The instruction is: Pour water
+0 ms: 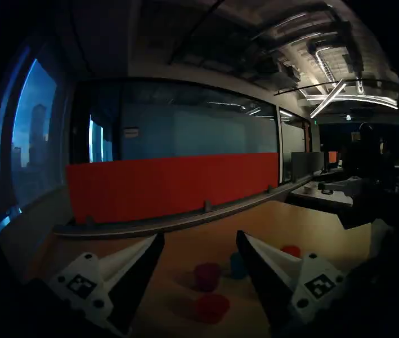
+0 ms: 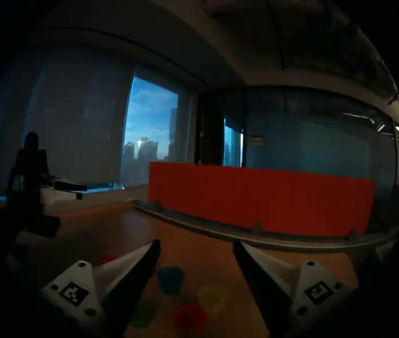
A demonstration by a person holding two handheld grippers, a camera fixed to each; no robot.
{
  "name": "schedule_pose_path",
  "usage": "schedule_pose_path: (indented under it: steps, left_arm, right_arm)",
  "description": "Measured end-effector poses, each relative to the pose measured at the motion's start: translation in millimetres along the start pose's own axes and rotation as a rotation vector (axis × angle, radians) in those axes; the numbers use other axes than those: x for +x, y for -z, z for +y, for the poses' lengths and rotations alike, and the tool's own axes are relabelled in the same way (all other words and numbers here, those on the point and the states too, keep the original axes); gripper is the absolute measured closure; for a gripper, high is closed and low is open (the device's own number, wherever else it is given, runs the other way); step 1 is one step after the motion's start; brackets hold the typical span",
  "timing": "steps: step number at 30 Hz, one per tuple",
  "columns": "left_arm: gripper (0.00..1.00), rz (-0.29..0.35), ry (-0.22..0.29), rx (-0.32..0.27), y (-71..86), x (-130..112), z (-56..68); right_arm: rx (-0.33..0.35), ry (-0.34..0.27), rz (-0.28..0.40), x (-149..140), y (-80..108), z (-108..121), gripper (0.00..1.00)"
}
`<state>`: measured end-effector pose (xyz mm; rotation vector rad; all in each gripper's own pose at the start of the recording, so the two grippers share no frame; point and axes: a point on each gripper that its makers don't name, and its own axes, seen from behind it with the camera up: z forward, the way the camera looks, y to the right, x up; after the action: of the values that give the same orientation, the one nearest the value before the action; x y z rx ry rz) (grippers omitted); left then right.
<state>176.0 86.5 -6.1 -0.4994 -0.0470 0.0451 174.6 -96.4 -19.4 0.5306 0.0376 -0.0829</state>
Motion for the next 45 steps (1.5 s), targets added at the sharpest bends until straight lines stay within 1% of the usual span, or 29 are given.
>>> schedule_pose_path:
  steps: [3, 8, 15, 21, 35, 41, 45]
  left_arm:
    - [0.06, 0.002, -0.006, -0.024, 0.7, 2.3, 6.0]
    - [0.06, 0.005, 0.005, -0.053, 1.8, 3.6, 14.5]
    - [0.06, -0.003, 0.010, -0.091, 2.1, -0.6, 23.3]
    - [0.06, -0.015, 0.017, -0.124, 1.7, -5.5, 30.7]
    - [0.06, -0.028, 0.008, -0.185, -2.8, -10.2, 44.3]
    - [0.06, -0.045, -0.001, -0.200, -4.2, -14.9, 48.5]
    - [0.06, -0.059, -0.011, -0.224, -6.1, -19.9, 54.9]
  right_arm:
    - [0.011, 0.005, -0.009, -0.5, -1.2, -3.5, 0.01]
    - [0.031, 0.006, -0.017, 0.7, -3.7, -9.0, 0.01]
    - [0.046, 0.005, -0.019, -0.4, -4.4, -11.6, 0.01]
    - [0.056, -0.010, -0.026, -1.3, -4.8, -11.7, 0.01]
    - [0.084, 0.003, -0.057, -7.5, -9.3, -16.7, 0.01]
    - [0.101, 0.006, -0.068, -9.9, -10.4, -20.6, 0.01]
    - [0.114, 0.009, -0.083, -14.0, -11.5, -22.3, 0.01]
